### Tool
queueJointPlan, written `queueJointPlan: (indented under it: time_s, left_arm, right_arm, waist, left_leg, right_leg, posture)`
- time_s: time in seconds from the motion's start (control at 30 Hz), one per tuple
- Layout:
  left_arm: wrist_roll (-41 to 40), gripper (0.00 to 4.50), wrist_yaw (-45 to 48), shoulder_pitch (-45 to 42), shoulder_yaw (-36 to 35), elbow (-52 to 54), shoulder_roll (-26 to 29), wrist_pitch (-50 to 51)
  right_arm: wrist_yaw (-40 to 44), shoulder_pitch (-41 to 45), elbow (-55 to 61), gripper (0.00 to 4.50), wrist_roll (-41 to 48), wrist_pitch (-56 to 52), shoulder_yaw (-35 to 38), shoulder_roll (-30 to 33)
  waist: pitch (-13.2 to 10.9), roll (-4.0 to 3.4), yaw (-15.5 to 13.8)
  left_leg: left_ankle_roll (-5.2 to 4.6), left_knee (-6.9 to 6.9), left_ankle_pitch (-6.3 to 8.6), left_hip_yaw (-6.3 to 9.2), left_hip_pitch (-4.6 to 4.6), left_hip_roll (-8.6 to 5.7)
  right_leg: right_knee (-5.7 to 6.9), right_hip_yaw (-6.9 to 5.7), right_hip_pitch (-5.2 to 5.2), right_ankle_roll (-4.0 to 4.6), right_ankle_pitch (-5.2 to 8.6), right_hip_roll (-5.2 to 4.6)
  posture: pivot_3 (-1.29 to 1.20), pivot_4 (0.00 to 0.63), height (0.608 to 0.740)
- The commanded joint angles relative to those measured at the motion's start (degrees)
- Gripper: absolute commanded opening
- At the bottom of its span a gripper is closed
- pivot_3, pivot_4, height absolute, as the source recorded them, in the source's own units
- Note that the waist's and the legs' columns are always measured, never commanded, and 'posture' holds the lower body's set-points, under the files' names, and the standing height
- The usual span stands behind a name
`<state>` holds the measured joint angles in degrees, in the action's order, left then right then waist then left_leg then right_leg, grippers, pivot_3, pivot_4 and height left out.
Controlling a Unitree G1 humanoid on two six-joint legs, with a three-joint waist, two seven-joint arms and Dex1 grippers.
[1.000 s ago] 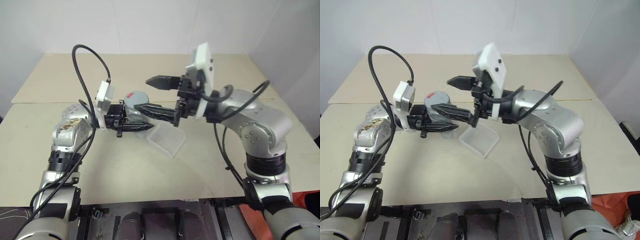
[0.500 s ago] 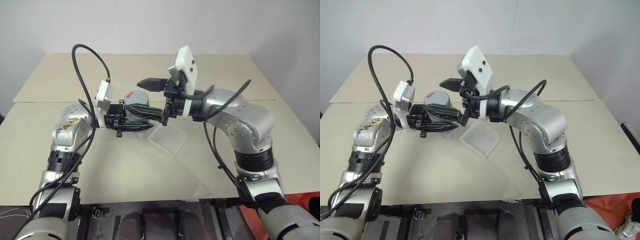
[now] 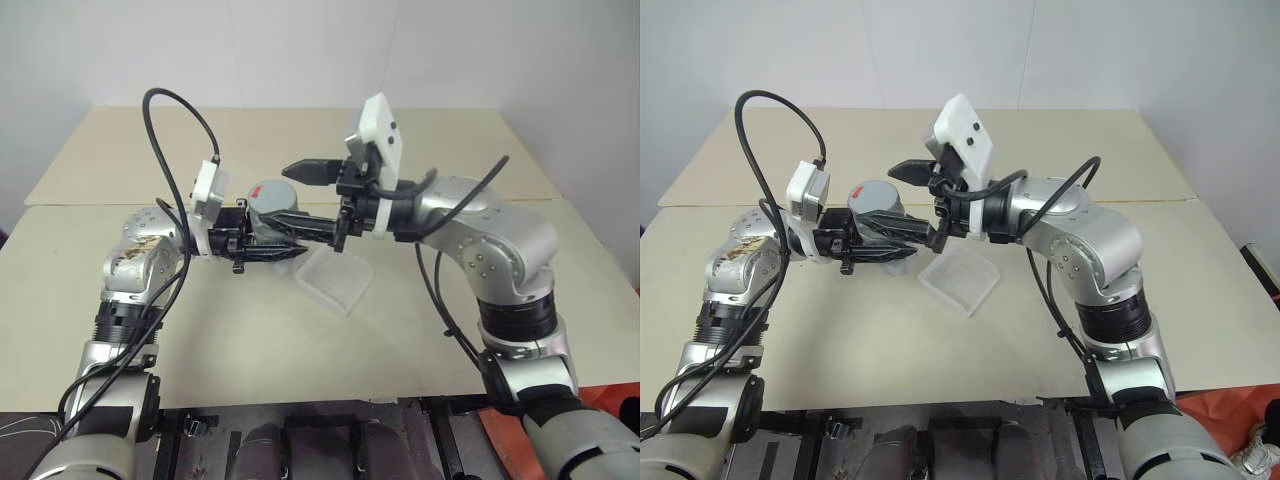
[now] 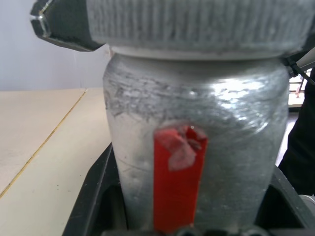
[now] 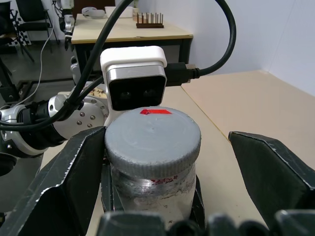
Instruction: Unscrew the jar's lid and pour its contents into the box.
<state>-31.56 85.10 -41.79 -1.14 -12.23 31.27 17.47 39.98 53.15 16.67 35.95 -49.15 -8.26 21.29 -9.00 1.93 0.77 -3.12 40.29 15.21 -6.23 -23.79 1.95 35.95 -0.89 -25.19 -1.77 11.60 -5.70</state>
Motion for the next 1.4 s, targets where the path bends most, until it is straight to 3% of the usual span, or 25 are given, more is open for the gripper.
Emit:
queueJointPlan:
  time_s: [0.03, 0.77, 1.0, 1.23, 1.4]
  left_arm:
    - [-0.7, 2.01, 0.7, -0.4, -0.4, 1.9, 0.6, -0.6]
    - [-0.3, 2.01, 0.4, 0.0, -0.4, 2.0, 0.2, -1.0]
    - [-0.4, 2.01, 0.2, 0.3, -0.5, 2.4, 0.4, -1.0]
    - [-0.4, 2.01, 0.3, 0.6, -0.4, 2.7, 0.6, -0.9]
    - [0.0, 2.01, 0.5, 0.8, 0.0, 2.4, 0.5, -1.5]
  right_arm:
    - [0.3, 0.2, 2.3, 4.47, 1.6, 0.3, 2.3, 0.1]
    - [1.2, 1.0, 1.7, 4.47, 1.5, 0.1, 0.0, -0.9]
    - [1.5, 1.4, 1.6, 2.75, 1.2, 0.1, -0.3, -1.1]
    - [0.7, 2.3, 1.3, 2.75, 2.3, -0.6, 1.1, -1.6]
    - [-3.0, 6.5, 0.1, 2.75, 8.6, -6.1, 8.0, -3.1]
  waist:
    - [0.0, 0.00, 0.0]
    - [0.0, 0.00, 0.0]
    - [0.0, 0.00, 0.0]
    - [0.0, 0.00, 0.0]
    - [0.0, 0.00, 0.0]
  left_leg:
    - [0.00, 0.00, 0.00, 0.00, 0.00, 0.00]
    - [-0.01, 0.00, 0.00, 0.00, 0.00, 0.00]
    - [0.00, 0.00, 0.00, 0.00, 0.00, 0.00]
    - [0.00, 0.00, 0.00, 0.00, 0.00, 0.00]
    - [0.00, 0.00, 0.00, 0.00, 0.00, 0.01]
  right_leg:
    - [0.00, 0.00, 0.00, 0.00, 0.00, 0.00]
    - [-0.01, 0.00, 0.00, 0.00, 0.00, 0.00]
    - [0.00, 0.00, 0.00, 0.00, 0.00, 0.00]
    - [0.00, 0.00, 0.00, 0.00, 0.00, 0.00]
    - [0.01, 0.00, 0.00, 0.00, 0.00, 0.00]
  posture:
    - [0.00, 0.150, 0.740]
    - [0.00, 0.150, 0.740]
    - [0.00, 0.150, 0.740]
    - [0.00, 0.150, 0.740]
    - [0.00, 0.150, 0.740]
